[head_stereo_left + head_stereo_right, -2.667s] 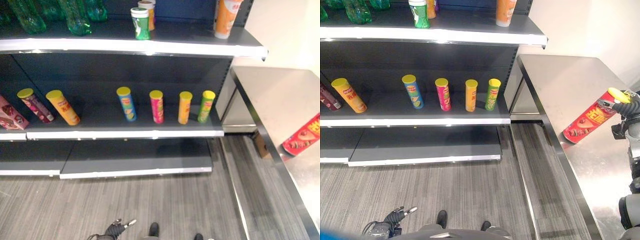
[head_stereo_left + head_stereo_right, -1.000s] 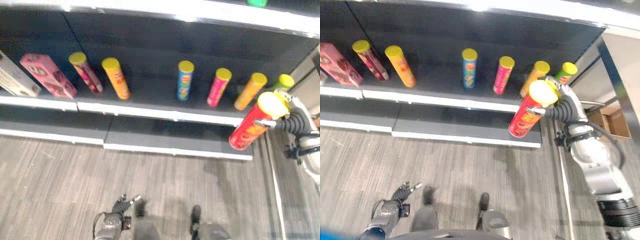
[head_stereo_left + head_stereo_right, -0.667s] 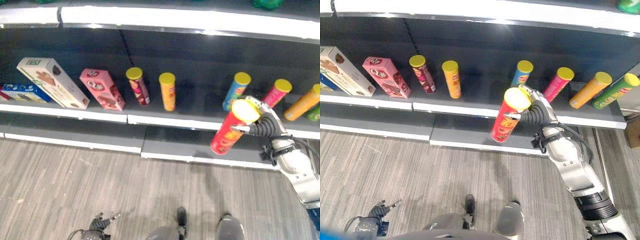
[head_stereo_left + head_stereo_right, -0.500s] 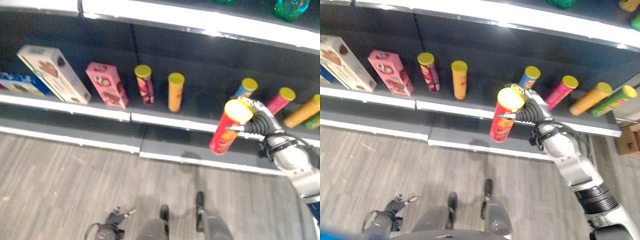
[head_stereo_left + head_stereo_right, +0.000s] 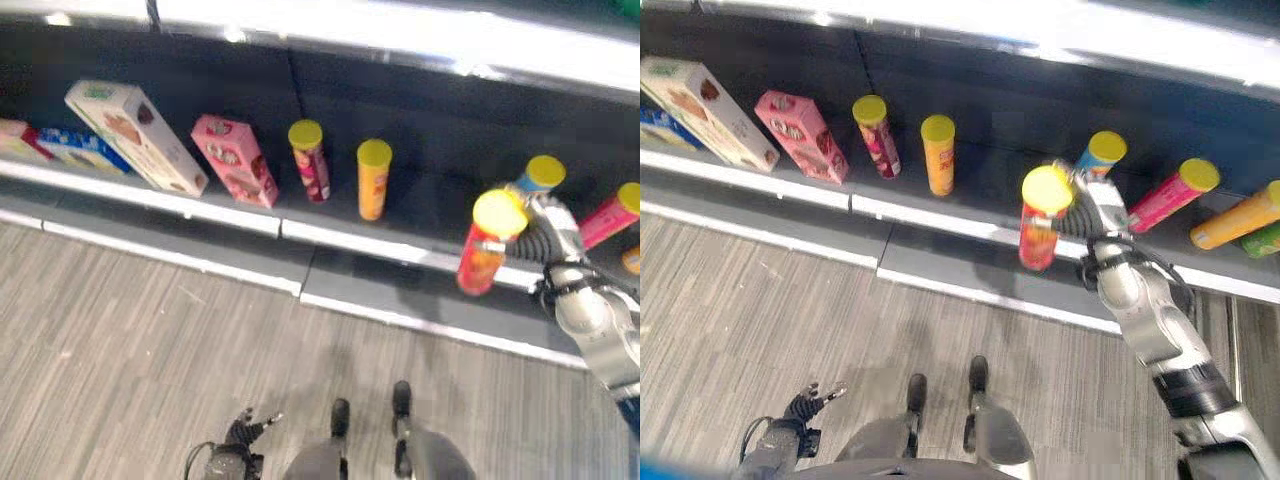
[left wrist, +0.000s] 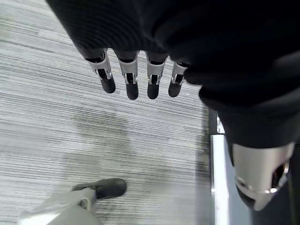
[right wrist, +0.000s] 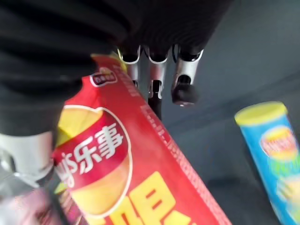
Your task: Put the goods on the table back onto the shelves and tidy them up.
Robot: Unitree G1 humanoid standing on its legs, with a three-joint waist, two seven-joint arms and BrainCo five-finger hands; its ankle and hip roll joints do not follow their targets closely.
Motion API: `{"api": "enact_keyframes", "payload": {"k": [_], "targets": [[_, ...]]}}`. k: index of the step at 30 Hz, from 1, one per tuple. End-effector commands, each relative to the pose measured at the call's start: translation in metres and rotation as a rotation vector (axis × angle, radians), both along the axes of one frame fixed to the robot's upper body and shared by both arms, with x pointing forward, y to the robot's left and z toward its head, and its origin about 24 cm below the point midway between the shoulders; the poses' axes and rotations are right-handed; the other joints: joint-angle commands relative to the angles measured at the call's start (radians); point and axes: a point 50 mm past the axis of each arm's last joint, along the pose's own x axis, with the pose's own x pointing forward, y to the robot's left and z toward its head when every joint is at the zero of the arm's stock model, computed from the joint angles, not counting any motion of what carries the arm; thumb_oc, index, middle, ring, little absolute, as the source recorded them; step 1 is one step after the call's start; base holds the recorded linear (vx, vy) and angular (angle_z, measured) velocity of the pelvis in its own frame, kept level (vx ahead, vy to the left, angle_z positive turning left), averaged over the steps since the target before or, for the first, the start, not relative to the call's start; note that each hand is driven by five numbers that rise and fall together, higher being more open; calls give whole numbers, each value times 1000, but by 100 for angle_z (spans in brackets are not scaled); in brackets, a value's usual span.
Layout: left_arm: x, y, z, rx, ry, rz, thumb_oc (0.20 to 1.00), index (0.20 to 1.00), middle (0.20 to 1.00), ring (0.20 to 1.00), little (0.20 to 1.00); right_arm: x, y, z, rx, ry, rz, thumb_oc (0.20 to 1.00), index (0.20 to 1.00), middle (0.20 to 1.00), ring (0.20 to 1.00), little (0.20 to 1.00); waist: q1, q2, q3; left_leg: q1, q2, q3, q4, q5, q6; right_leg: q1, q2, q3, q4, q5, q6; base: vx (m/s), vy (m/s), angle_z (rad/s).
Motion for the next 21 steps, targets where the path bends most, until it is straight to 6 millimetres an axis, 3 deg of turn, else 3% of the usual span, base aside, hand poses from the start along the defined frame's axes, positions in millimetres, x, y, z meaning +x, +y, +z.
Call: {"api": "enact_keyframes", "payload": {"k": [1,5,7,11,18,21], "targets": [[9,11,6,83,-22,-14,1000,1000,1000,1000,1000,-1,-4,49,-30,-322,-82,200,200,200,200,200,17,12,-2,3,39,87,4,-64,-47,66,-34,0,14,-193,84,-24,-64,42],[16,1,7,90,-48,-51,1000,1000,1000,1000,1000,9,-14,77,4,-505,-199,200,200,200,200,200,40,42,33,-68,35,59,4,-38,-58,16,-39,-22,14,-187,81,-4,-41,34],[22,-3,10,83,-74,-71,1000,1000,1000,1000,1000,8,-20,99,11,-616,-249,200,200,200,200,200,51,56,49,-103,34,49,4,-27,-63,-9,-40,-33,14,-187,79,17,-41,20],[31,-7,14,74,-106,-83,1000,1000,1000,1000,1000,4,-27,122,13,-733,-302,200,200,200,200,200,61,80,70,-153,30,28,4,-14,-71,-41,-46,-53,14,-184,79,18,-34,18],[34,-7,17,70,-127,-93,1000,1000,1000,1000,1000,1,-36,148,28,-831,-350,200,200,200,200,200,74,118,91,-210,21,9,4,-1,-75,-84,-58,-70,22,-181,79,15,-17,9],[38,-13,18,49,-147,-94,1000,1000,1000,1000,1000,7,-38,143,69,-813,-368,200,200,200,200,200,74,135,102,-225,16,-3,4,3,-74,-104,-62,-65,40,-187,77,30,-8,11]]}}
